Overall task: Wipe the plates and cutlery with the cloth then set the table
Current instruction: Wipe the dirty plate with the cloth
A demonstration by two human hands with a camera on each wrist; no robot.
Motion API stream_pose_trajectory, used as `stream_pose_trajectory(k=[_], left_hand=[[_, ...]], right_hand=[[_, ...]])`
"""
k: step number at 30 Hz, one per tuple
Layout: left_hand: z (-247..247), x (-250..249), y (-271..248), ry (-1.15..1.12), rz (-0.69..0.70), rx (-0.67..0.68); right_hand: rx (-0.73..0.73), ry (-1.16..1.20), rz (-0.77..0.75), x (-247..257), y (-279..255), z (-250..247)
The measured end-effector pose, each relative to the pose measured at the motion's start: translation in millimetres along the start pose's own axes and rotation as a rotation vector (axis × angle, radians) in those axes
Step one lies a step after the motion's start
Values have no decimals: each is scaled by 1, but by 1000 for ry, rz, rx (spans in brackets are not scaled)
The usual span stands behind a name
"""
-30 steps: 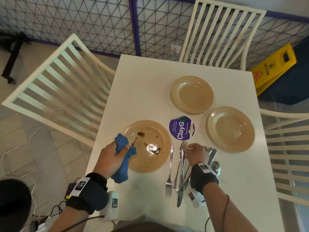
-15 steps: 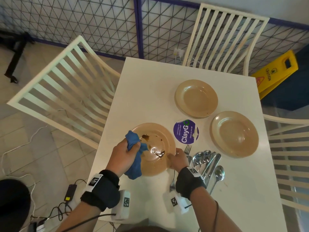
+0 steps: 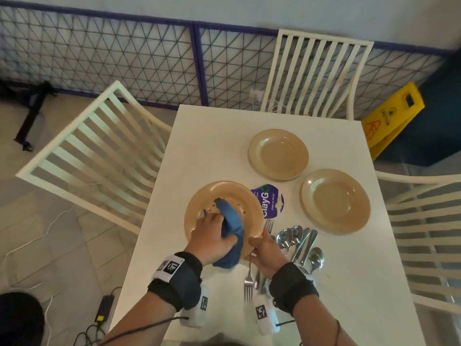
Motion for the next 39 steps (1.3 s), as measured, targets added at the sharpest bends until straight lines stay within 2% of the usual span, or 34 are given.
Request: stream_pose_trajectory(k=[1,3,6,9,12,16,19,23,27,30,33,36,39], left_hand=[[5,1,0,164,-31,-29],[12,5,-4,310,-61,-76],[26,1,-16,329,60,-141],[47,-7,-26,458,229,-186],[58,-11,-35,585,265,-211],[54,-4,-56,698,392,-402],[46,6,-54,783,392,-439],[44,-16,-29,700,324,-429],[70,-86,-43,441,362,-387],[106,-106,-73,397,541,-421],[122,-76,-93,518,644,-352],[100,-48,-93,707,620,-431],[73,-46,-68,731,440,-509]], right_hand=[[-1,6,-16,3,-4,-3],[0,40,-45,8,-12,-10],[32,66,-111,17,-23,-18],[67,130,-192,24,-33,-22],[33,165,-262,30,-42,-27],[-47,72,-327,40,-50,-48],[-29,-16,-355,52,-61,-60],[35,-46,-395,58,-73,-63],[55,47,-410,60,-80,-60],[-34,109,-415,76,-81,-75],[-103,121,-435,93,-85,-95],[-92,95,-486,100,-98,-105],[-23,25,-543,103,-114,-98]])
Point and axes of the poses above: each hand's wrist, its own y-axis towards the middle knuckle, its own z-axis out of the palm, x = y × z, the point moved 1 cm from there along y, towards the middle knuckle, and after that the axes turned 11 degrees about -z, right-handed, at the moved point
